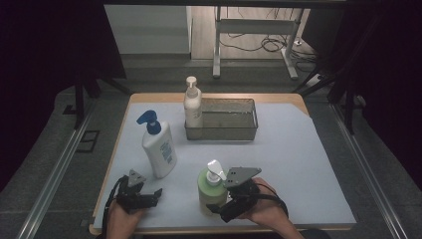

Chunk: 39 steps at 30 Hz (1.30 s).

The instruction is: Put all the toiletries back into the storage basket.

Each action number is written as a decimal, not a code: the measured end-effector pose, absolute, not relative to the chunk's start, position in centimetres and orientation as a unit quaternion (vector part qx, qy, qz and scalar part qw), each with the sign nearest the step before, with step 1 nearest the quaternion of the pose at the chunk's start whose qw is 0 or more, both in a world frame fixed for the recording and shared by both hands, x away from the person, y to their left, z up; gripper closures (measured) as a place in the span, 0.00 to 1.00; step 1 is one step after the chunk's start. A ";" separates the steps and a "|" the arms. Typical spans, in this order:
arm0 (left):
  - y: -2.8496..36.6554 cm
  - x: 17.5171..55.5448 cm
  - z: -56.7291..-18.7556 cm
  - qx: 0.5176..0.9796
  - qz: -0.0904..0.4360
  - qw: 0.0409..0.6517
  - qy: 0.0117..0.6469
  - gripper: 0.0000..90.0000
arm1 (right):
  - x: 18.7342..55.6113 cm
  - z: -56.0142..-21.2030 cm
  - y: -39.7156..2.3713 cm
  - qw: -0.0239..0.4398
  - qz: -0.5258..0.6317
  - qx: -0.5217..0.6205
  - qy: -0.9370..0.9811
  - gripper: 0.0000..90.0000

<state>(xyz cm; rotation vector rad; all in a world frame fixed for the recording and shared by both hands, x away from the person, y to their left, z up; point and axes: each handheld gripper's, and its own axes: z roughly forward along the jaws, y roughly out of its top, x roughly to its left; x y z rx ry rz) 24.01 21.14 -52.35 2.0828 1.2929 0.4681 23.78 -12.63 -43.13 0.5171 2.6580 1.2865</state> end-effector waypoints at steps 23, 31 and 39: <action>21.1 24.0 -52.3 0.792 0.178 0.317 0.491 0.14 | 23.4 -42.8 -11.9 0.092 0.426 0.177 0.883 0.13; 21.1 24.0 -52.3 0.791 0.177 0.317 0.492 0.14 | 24.2 -41.5 -12.7 0.100 0.429 0.196 0.876 0.13; 21.2 24.0 -52.3 0.792 0.177 0.317 0.491 0.14 | 25.9 -40.7 -13.2 0.114 0.426 0.224 0.869 0.13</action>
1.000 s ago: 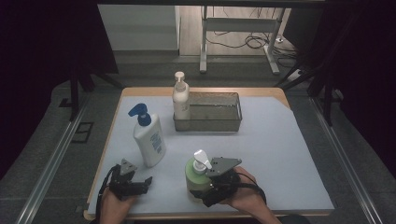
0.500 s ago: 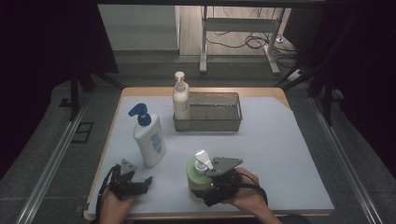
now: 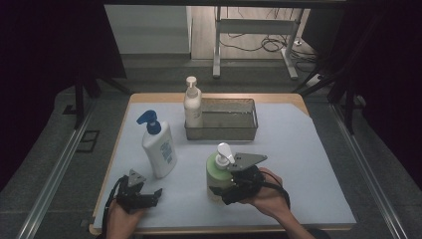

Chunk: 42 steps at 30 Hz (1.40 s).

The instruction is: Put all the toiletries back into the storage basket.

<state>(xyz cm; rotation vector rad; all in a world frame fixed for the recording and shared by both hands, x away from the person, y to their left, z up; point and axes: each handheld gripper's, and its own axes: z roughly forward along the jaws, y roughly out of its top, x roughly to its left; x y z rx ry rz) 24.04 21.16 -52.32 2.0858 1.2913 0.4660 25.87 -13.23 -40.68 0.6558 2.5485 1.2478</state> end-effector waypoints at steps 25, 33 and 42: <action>21.2 24.1 -52.3 0.792 0.178 0.318 0.490 0.14 | 31.4 -38.2 -13.1 0.138 0.416 0.274 0.856 0.13; 21.2 24.1 -52.3 0.792 0.178 0.318 0.490 0.14 | 33.1 -36.8 -12.9 0.154 0.421 0.287 0.847 0.13; 21.2 24.1 -52.3 0.792 0.178 0.318 0.490 0.14 | 35.2 -36.1 -12.8 0.168 0.418 0.306 0.839 0.13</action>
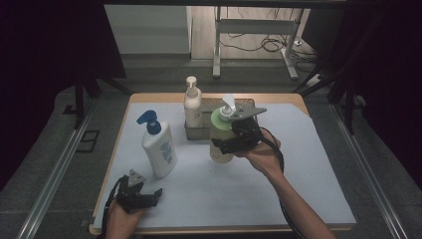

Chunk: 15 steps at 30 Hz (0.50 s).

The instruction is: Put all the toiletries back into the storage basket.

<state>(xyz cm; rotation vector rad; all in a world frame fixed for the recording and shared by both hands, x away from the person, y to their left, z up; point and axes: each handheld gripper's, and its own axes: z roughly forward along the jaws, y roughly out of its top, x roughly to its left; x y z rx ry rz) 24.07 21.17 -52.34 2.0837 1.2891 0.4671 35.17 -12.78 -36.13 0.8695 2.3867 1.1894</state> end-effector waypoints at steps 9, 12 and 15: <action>21.2 24.1 -52.3 0.792 0.178 0.318 0.490 0.14 | 37.0 -35.5 -12.6 0.177 0.418 0.323 0.830 0.13; 21.2 24.1 -52.3 0.792 0.178 0.318 0.490 0.14 | 37.4 -35.2 -12.4 0.180 0.418 0.326 0.828 0.13; 21.2 24.1 -52.3 0.792 0.178 0.318 0.490 0.14 | 38.1 -34.7 -12.2 0.187 0.419 0.331 0.825 0.13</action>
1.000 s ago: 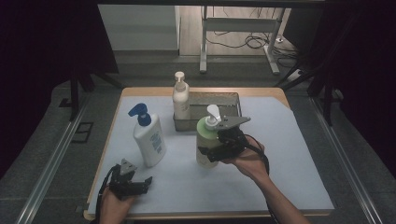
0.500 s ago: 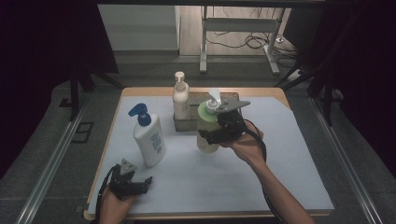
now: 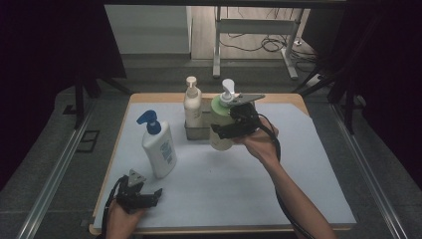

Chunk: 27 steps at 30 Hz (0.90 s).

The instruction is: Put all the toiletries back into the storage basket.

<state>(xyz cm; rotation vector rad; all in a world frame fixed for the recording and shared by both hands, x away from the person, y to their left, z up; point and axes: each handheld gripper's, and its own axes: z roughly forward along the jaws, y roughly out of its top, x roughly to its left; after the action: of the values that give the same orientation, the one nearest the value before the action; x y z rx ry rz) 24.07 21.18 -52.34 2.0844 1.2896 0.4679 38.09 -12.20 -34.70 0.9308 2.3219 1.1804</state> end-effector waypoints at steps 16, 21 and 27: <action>21.2 24.1 -52.3 0.792 0.178 0.317 0.490 0.14 | 41.3 -33.9 -11.2 0.203 0.414 0.355 0.813 0.13; 21.2 24.1 -52.3 0.792 0.178 0.317 0.490 0.14 | 42.2 -33.7 -11.0 0.209 0.415 0.363 0.808 0.13; 21.2 24.1 -52.3 0.792 0.177 0.318 0.491 0.14 | 43.3 -33.6 -10.5 0.215 0.411 0.369 0.805 0.13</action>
<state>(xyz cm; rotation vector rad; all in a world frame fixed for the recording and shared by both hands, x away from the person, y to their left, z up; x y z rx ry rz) 24.07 21.17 -52.34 2.0829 1.2917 0.4648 43.30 -10.54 -33.56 1.0240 2.2326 1.1402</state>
